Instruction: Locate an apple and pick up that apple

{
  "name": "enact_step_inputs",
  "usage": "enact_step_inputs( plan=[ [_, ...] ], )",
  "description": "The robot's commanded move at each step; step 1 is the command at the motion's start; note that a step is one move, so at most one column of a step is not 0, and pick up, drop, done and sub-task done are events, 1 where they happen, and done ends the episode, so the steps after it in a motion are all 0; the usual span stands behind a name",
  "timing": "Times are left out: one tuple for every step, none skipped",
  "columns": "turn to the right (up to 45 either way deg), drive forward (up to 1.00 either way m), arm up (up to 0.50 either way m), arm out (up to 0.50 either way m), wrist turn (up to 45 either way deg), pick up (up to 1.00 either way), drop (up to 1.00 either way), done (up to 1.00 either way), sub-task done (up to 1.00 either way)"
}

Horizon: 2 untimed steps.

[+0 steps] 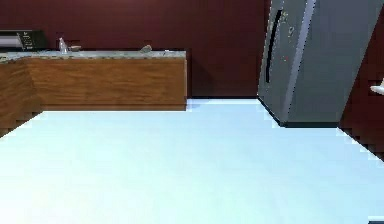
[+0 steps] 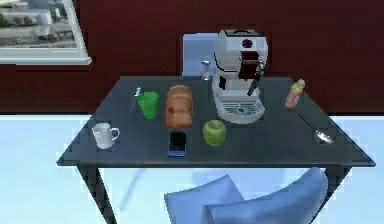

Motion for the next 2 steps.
enact_step_inputs(
  plan=[
    [39.0,0.0,0.0,0.0,0.0,0.0,0.0,0.0,0.0],
    [0.0,0.6,0.0,0.0,0.0,0.0,0.0,0.0,0.0]
  ],
)
